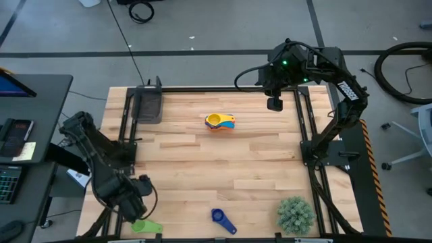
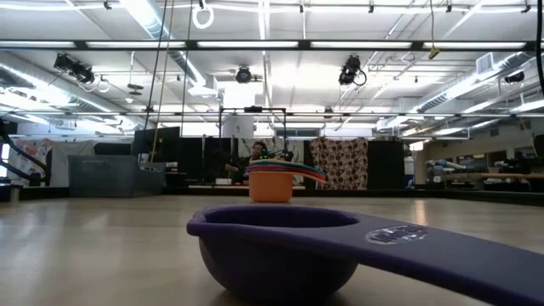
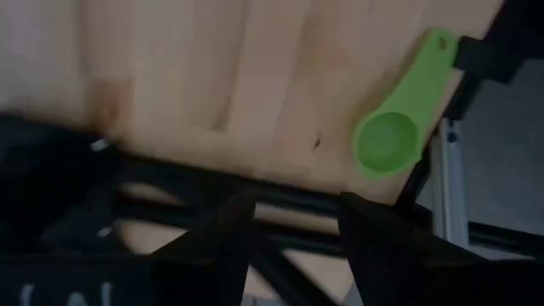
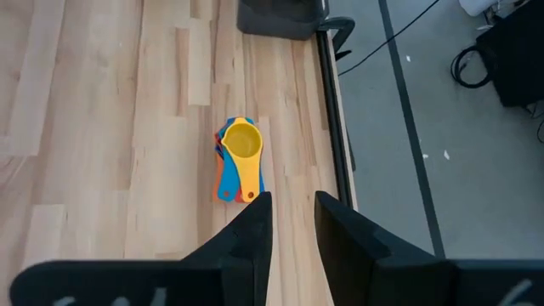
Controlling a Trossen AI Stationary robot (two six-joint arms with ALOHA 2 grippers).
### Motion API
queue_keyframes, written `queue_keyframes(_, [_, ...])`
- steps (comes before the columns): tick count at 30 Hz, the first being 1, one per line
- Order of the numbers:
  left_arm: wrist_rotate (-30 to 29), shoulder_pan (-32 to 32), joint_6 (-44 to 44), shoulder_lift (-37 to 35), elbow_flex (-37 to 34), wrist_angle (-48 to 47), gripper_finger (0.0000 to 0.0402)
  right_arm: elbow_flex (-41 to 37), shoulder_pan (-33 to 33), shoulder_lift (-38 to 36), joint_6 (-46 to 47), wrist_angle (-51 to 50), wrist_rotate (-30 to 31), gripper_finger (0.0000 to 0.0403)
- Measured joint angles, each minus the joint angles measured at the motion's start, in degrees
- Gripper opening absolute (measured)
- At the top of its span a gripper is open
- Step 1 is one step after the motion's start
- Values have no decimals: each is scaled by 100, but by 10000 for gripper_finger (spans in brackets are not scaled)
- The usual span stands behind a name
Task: Nest measuring cups in basket
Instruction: Stack the green measuring cup on top of the yellow measuring cup
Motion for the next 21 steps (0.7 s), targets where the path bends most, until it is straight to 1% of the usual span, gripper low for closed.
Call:
queue_keyframes(5, [17, -270, -4, 0, -702, 1156, 176, 0, 0, 0, 2, -2, 0, 95])
queue_keyframes(10, [19, -511, 0, -2, -1355, 2054, 176, 0, 0, 0, 3, -4, 0, 95])
queue_keyframes(14, [39, -650, -3, -2, -1822, 2572, 176, 0, -1, 0, 3, -6, 0, 95])
queue_keyframes(21, [39, -665, -2, -2, -2334, 3454, 176, 0, 0, 0, 3, -20, 0, 95])
